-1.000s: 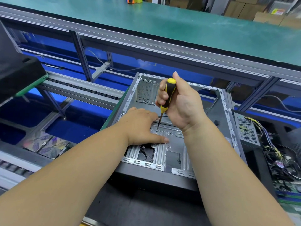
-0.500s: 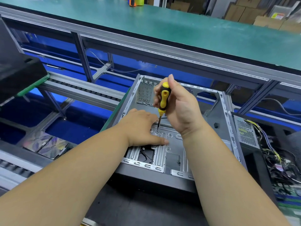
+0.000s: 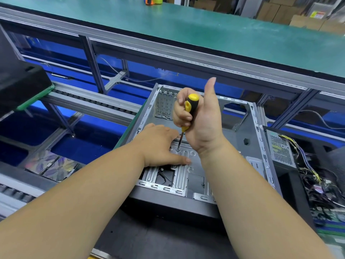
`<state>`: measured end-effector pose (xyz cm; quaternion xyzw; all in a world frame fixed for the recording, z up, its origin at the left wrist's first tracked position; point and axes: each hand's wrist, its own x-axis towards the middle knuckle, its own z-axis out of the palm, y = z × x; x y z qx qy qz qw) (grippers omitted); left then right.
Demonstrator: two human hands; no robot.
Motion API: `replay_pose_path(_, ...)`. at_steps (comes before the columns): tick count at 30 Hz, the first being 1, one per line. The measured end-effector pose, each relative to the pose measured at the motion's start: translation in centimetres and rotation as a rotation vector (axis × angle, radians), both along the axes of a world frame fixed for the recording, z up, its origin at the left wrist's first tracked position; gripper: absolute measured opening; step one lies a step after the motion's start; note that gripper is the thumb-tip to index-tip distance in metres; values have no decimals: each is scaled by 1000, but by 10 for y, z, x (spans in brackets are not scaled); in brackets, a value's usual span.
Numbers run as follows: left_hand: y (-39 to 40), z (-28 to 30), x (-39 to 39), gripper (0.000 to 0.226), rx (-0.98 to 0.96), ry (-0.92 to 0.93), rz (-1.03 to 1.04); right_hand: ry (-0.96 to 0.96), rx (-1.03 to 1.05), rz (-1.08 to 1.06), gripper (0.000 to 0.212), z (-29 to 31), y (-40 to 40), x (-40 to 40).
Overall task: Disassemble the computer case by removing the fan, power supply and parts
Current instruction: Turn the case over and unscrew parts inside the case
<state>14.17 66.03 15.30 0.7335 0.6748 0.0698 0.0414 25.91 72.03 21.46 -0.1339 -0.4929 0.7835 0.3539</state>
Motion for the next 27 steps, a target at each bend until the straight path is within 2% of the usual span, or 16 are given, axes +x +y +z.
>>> replay_pose_path(4, 0, -1, 0, 66, 4, -7, -12, -14, 33, 24, 35, -1, 1, 4)
replay_pose_path(6, 1, -2, -1, 58, 12, -27, -15, -34, 47, -9, 29, -1, 2, 6)
replay_pose_path(9, 1, -3, -3, 48, 8, -25, -19, -108, 63, -85, 27, 0, 4, 8)
replay_pose_path(14, 3, -3, -5, 53, -30, 0, -14, -179, 69, -93, 28, 4, 10, 14)
replay_pose_path(18, 2, -5, -4, 43, 21, -34, -13, -153, 34, -65, 47, 3, 4, 8)
replay_pose_path(21, 1, -4, -3, 49, 36, -57, -13, -114, 77, -92, 54, -1, -1, 0)
replay_pose_path(24, 1, -4, -3, 51, 40, -72, -17, -29, 58, -51, 49, -1, -2, -2)
replay_pose_path(27, 0, -3, -3, 49, 39, -80, -24, -17, 46, -3, 34, -1, 0, 3)
